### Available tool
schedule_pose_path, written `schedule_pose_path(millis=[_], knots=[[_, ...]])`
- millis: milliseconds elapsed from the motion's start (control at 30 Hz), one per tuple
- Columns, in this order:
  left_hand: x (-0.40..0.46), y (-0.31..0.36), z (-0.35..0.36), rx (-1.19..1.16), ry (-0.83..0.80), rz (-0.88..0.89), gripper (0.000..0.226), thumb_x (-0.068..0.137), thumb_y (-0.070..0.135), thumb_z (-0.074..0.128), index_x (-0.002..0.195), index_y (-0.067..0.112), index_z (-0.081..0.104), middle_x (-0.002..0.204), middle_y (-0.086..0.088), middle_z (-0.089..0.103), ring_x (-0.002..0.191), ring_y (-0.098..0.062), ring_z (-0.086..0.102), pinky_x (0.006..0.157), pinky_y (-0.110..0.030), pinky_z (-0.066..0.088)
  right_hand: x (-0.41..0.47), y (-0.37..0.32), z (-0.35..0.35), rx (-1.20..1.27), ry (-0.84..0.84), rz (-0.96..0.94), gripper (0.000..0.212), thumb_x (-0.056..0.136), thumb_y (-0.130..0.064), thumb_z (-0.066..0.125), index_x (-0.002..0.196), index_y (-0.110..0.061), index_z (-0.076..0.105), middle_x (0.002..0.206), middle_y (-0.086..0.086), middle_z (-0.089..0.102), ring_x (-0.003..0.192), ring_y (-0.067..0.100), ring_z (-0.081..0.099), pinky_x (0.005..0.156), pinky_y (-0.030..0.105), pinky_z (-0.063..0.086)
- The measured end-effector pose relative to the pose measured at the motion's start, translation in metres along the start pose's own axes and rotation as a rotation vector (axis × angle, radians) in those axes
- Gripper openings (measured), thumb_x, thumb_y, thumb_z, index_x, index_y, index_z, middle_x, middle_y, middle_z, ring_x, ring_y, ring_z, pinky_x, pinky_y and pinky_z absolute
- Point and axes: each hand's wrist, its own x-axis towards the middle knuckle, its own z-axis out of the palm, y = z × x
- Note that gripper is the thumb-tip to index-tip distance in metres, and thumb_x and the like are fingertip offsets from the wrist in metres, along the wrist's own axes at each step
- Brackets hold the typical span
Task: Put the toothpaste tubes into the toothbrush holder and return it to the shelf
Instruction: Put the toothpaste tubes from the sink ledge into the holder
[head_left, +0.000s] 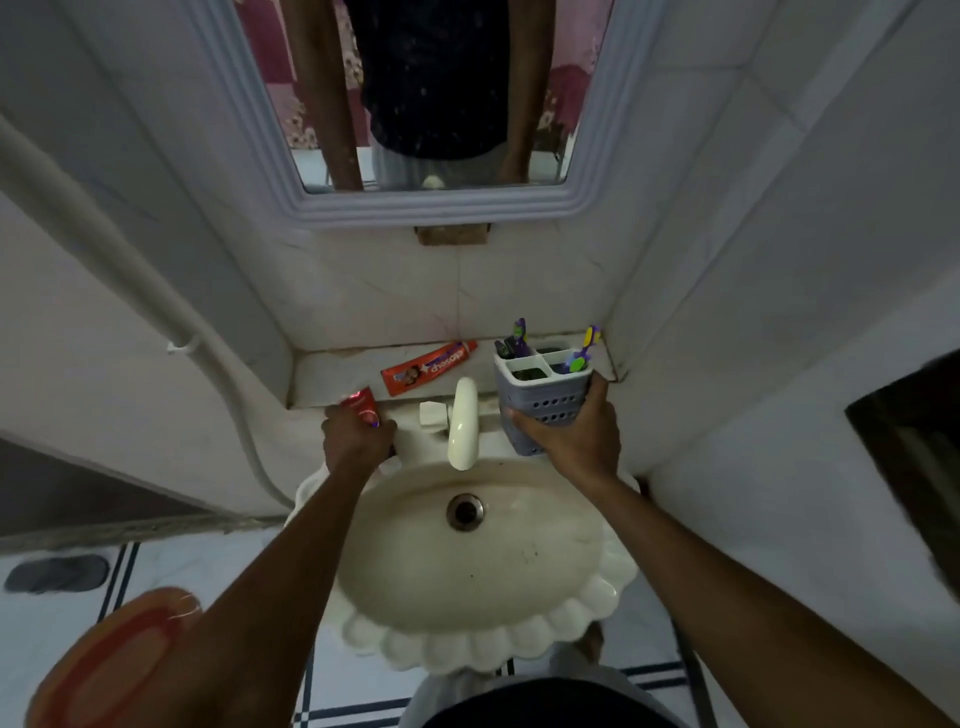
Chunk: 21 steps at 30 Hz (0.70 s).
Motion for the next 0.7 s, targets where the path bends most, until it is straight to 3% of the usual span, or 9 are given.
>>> schedule_pose_path(millis=[100, 167, 300, 400, 467, 600, 700], knots=[[-0.005, 0.006, -0.008, -0.105, 0.093, 0.163, 0.052, 0.086, 0.024, 0.089, 0.131, 0.009, 0.068, 0.121, -0.011, 0.075, 0.107, -0.027, 0.073, 0.094, -0.041, 0.058, 0.003, 0.008, 0.005, -0.055, 0.008, -0.016, 0.123, 0.054, -0.064, 0.105, 0.155, -0.024, 0.048, 0.144, 0.003, 0.069, 0.131, 0.031, 0.068, 0.093, 0.040, 0.060], [-0.013, 0.019, -0.018, -0.132, 0.172, 0.256, 0.057, 0.082, 0.029, 0.091, 0.128, 0.010, 0.063, 0.112, -0.003, 0.071, 0.095, -0.019, 0.068, 0.088, -0.040, 0.058, 0.002, 0.015, 0.008, -0.046, 0.010, -0.032, 0.125, 0.057, -0.058, 0.108, 0.158, -0.019, 0.045, 0.146, 0.006, 0.066, 0.134, 0.032, 0.067, 0.097, 0.042, 0.061], [-0.036, 0.069, -0.034, -0.187, 0.291, 0.464, 0.060, 0.079, 0.044, 0.092, 0.114, 0.023, 0.048, 0.090, 0.022, 0.060, 0.089, -0.018, 0.073, 0.068, -0.027, 0.054, -0.004, 0.025, 0.007, -0.030, -0.024, -0.022, 0.133, 0.061, -0.055, 0.108, 0.163, -0.015, 0.033, 0.156, 0.008, 0.061, 0.141, 0.034, 0.064, 0.102, 0.050, 0.062], [-0.063, 0.118, -0.034, -0.248, 0.288, 0.615, 0.069, 0.074, 0.064, 0.091, 0.117, 0.029, 0.050, 0.085, 0.026, 0.065, 0.076, 0.008, 0.071, 0.064, -0.016, 0.056, -0.005, 0.028, 0.003, -0.041, -0.062, -0.011, 0.140, 0.058, -0.061, 0.106, 0.163, -0.023, 0.023, 0.156, 0.008, 0.063, 0.137, 0.036, 0.067, 0.097, 0.050, 0.064], [-0.082, 0.145, -0.023, -0.297, 0.243, 0.718, 0.067, 0.076, 0.065, 0.088, 0.119, 0.025, 0.055, 0.087, 0.028, 0.067, 0.079, 0.017, 0.070, 0.064, -0.008, 0.056, -0.006, 0.028, -0.003, -0.026, -0.098, -0.009, 0.149, 0.054, -0.070, 0.104, 0.165, -0.028, 0.016, 0.157, 0.007, 0.063, 0.136, 0.035, 0.068, 0.099, 0.054, 0.064], [-0.113, 0.183, 0.009, -0.321, 0.084, 0.851, 0.050, 0.091, 0.054, 0.082, 0.121, 0.022, 0.057, 0.097, 0.019, 0.072, 0.074, 0.004, 0.076, 0.061, -0.024, 0.064, -0.008, 0.032, -0.010, 0.005, -0.127, -0.010, 0.153, 0.049, -0.078, 0.100, 0.167, -0.033, 0.014, 0.161, 0.000, 0.059, 0.142, 0.028, 0.065, 0.107, 0.053, 0.061], [-0.120, 0.198, 0.033, -0.247, -0.014, 0.914, 0.032, 0.100, 0.041, 0.076, 0.118, 0.022, 0.059, 0.106, 0.016, 0.071, 0.066, -0.001, 0.077, 0.055, -0.030, 0.064, -0.010, 0.042, -0.015, 0.048, -0.157, -0.019, 0.151, 0.051, -0.073, 0.103, 0.168, -0.030, 0.017, 0.163, 0.000, 0.056, 0.145, 0.025, 0.063, 0.111, 0.051, 0.060]])
